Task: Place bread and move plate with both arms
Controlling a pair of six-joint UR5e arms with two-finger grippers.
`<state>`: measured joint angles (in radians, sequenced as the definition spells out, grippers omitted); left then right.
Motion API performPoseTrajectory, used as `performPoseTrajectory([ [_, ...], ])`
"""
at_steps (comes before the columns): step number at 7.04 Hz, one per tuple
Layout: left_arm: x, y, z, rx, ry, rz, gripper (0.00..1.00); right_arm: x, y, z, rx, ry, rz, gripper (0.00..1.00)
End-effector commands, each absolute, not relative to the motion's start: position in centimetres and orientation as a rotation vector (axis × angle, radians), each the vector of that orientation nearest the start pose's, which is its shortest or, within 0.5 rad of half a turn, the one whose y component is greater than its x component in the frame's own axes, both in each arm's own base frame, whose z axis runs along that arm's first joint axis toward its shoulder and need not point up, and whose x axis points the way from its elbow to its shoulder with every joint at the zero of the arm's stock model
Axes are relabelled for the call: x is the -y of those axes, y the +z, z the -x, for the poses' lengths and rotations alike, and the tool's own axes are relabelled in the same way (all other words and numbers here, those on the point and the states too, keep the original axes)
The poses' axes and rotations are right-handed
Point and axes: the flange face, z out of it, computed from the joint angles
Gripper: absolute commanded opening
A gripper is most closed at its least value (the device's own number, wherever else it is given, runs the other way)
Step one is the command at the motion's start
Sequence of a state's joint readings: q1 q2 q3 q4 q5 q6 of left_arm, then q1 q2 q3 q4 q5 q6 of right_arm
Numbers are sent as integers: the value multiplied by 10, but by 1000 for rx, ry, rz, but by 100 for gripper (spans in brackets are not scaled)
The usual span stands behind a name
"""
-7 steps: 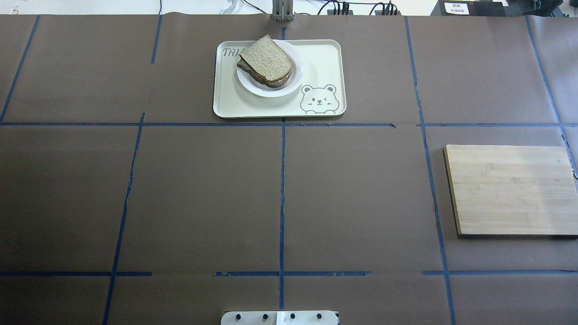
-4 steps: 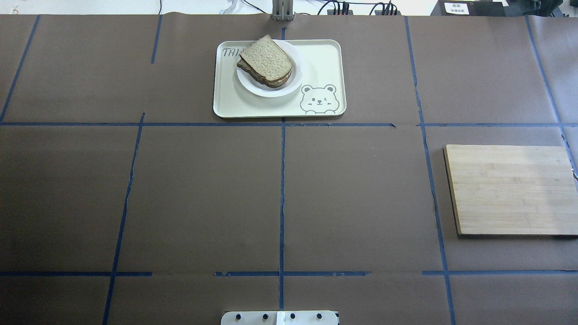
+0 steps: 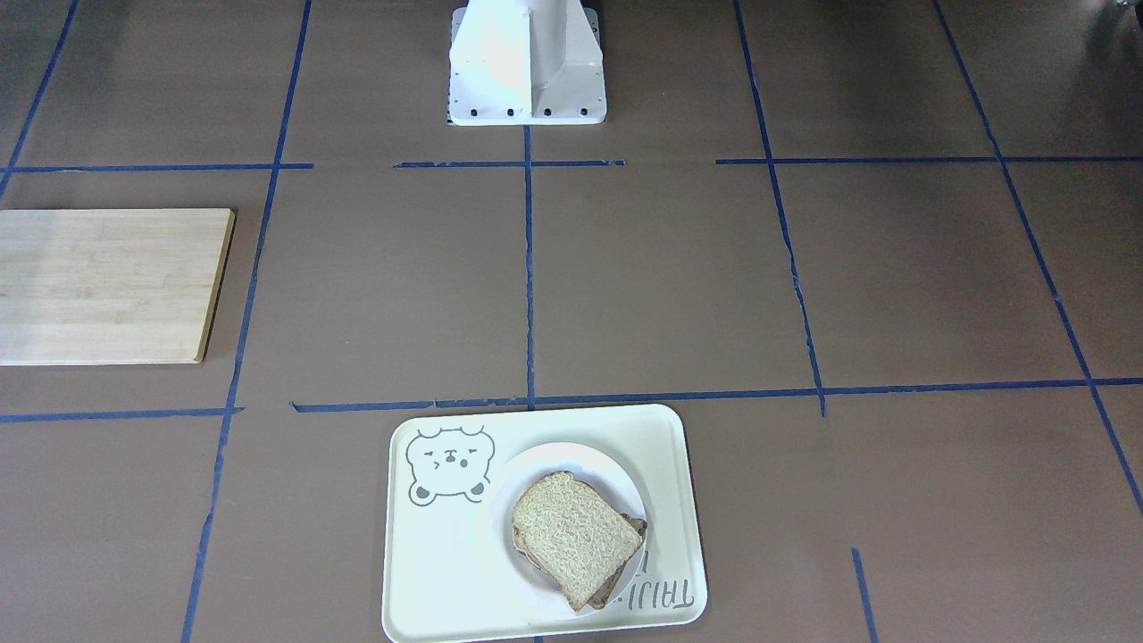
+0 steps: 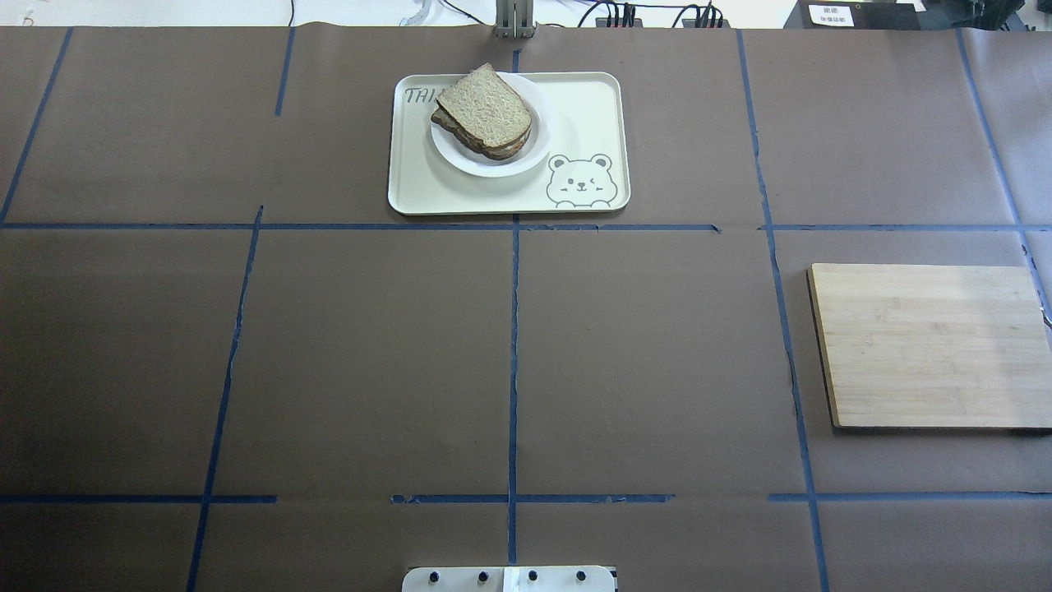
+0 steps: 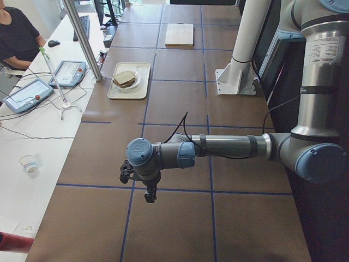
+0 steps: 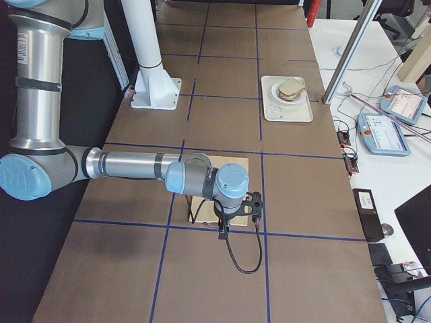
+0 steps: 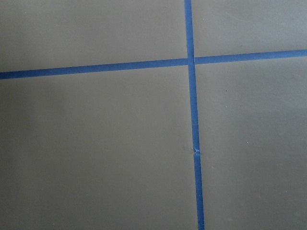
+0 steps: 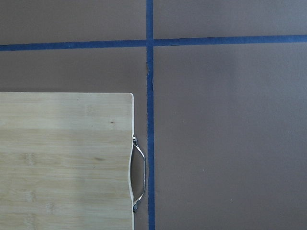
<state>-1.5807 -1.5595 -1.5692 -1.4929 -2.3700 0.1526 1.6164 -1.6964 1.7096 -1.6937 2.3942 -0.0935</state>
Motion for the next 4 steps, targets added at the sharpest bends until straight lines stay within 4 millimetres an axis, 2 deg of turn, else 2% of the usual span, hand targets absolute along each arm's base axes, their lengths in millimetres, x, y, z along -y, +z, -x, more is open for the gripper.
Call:
performPoseTrajectory([
  [1, 480, 670, 67, -803, 98, 19, 100, 428, 656, -82, 825, 5, 43, 100],
  [4, 482, 668, 67, -801, 100, 15, 100, 431, 654, -82, 825, 5, 38, 100],
])
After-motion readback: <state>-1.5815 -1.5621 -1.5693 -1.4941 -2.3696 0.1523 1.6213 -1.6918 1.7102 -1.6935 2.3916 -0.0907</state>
